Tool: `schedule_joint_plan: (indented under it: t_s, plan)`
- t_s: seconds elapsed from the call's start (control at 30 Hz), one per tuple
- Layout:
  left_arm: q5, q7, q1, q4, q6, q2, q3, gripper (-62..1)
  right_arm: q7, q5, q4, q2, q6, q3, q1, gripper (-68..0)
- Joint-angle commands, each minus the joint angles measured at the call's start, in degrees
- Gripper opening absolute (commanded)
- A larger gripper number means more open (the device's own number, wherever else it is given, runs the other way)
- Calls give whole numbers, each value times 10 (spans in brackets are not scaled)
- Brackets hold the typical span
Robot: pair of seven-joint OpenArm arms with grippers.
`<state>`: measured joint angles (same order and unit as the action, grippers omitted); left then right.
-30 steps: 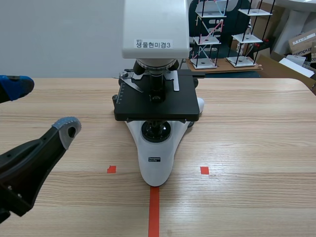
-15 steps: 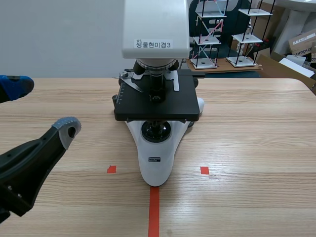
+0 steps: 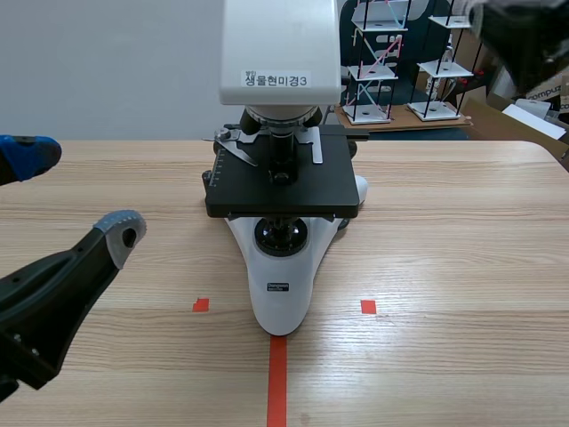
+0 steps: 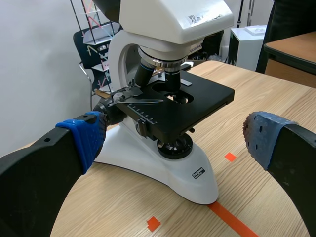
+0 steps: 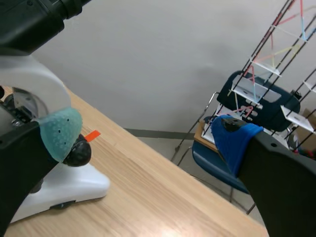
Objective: Return to the home posture
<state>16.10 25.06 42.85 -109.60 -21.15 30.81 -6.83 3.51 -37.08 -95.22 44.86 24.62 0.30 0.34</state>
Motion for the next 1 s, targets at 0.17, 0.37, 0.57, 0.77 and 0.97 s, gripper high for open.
schedule_joint_plan:
  t_s: [0.17, 0.37, 0.57, 0.77, 0.97]
  plan:
    - [4, 6, -2, -6, 0, -2, -3, -28, 93, -8, -70, 2, -2, 73, -180, -66]
    - [4, 6, -2, -6, 0, -2, -3, -28, 205, 38, -96, -29, -2, 89, -330, -49]
    - [4, 6, -2, -6, 0, -2, -3, -28, 235, 100, -132, -84, 5, 124, -424, -49]
    - [4, 6, -2, -6, 0, -2, -3, -28, 264, 115, -168, -93, 7, 130, -499, -49]
    - [4, 6, -2, -6, 0, -2, -3, -28, 312, 127, -171, -93, 7, 130, -540, -49]
